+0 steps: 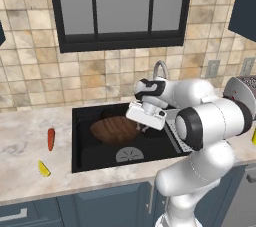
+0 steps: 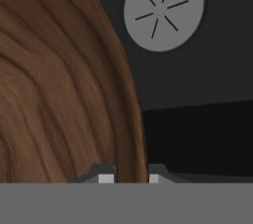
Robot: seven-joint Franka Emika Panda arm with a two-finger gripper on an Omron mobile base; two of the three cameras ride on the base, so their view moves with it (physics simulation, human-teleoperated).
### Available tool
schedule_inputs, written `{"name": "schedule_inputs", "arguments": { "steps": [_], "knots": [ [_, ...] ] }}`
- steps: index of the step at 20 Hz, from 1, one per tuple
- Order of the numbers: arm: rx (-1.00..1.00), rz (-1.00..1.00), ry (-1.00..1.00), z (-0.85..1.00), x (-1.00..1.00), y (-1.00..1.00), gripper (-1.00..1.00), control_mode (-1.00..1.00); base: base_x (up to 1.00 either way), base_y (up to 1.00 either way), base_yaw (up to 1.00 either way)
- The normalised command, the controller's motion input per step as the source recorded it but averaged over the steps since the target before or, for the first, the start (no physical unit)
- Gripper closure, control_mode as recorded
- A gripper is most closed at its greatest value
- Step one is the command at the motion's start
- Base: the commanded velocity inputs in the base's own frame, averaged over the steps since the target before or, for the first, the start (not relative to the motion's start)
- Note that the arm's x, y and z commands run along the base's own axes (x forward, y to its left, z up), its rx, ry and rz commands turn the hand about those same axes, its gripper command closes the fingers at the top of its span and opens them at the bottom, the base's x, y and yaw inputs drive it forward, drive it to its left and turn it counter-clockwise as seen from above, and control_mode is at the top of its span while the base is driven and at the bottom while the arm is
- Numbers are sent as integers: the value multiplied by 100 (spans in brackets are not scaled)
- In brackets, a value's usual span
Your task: Remove the carrot and lemon wedge from the sink. Then move the bowl and cup from the counter to the sink for washing.
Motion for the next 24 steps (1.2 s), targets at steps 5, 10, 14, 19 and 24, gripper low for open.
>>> {"name": "schedule_inputs", "arguments": {
  "steps": [5,10,14,19,24],
  "knots": [
    [0,1,0,-20,17,7,100,-100,0,0,0],
    [0,1,0,-18,19,5,100,-100,0,0,0],
    [0,1,0,-19,21,5,100,-100,0,0,0],
    [0,2,0,-19,22,6,100,-100,0,0,0],
    [0,3,0,-19,22,10,100,-100,0,0,0]
  ]
}}
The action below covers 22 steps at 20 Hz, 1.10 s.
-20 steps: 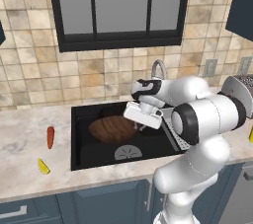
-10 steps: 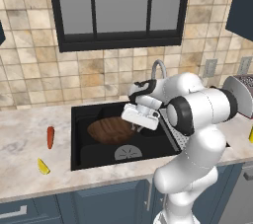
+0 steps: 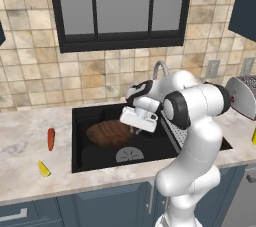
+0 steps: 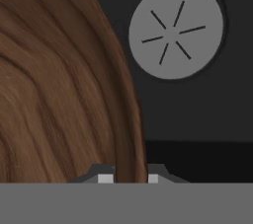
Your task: Remove the carrot and lemon wedge from the sink. Then move the bowl and cup from the counter to the sink for washing.
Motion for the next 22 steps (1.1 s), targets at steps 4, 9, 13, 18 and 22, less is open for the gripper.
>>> {"name": "schedule_inputs", "arguments": {
  "steps": [4,9,13,18,22],
  "knots": [
    [0,2,0,-19,23,9,100,-100,0,0,0],
    [0,1,0,-18,23,7,100,-100,0,0,0],
    [0,1,0,-19,25,8,100,-100,0,0,0],
    [0,1,0,-21,25,11,100,-100,0,0,0],
    [0,1,0,-21,22,12,100,-100,0,0,0]
  ]
}}
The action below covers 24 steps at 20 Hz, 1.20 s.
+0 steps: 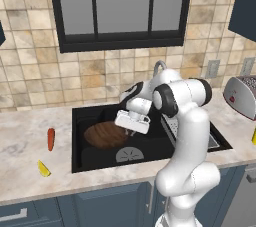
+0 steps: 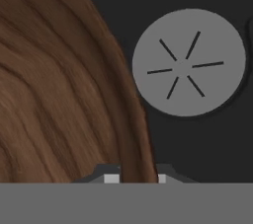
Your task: Remove the carrot and lemon wedge from the sink. Then move the bowl and cup from the counter to the sink for washing.
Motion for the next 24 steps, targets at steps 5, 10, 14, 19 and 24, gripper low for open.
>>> {"name": "schedule_inputs", "arguments": {
  "steps": [5,10,14,19,24],
  "knots": [
    [0,1,0,-23,21,13,100,-100,0,0,0],
    [0,2,0,-23,21,14,100,-100,0,0,0],
    [0,5,0,-22,6,17,100,-100,0,0,0],
    [0,10,-3,-17,-5,17,100,-100,0,0,0],
    [0,11,-4,-14,-14,18,100,-100,0,0,0]
  ]
}}
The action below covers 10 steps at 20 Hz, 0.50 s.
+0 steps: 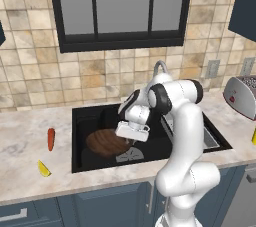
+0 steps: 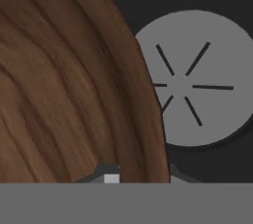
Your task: Remove the carrot and lemon wedge from the sink. Then move the bowl and cup from the counter to the sink for washing.
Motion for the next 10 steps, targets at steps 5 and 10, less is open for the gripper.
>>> {"name": "schedule_inputs", "arguments": {
  "steps": [5,10],
  "knots": [
    [0,12,-9,-16,-10,24,100,-100,0,0,0],
    [0,13,-12,-17,-11,28,100,-100,0,0,0]
  ]
}}
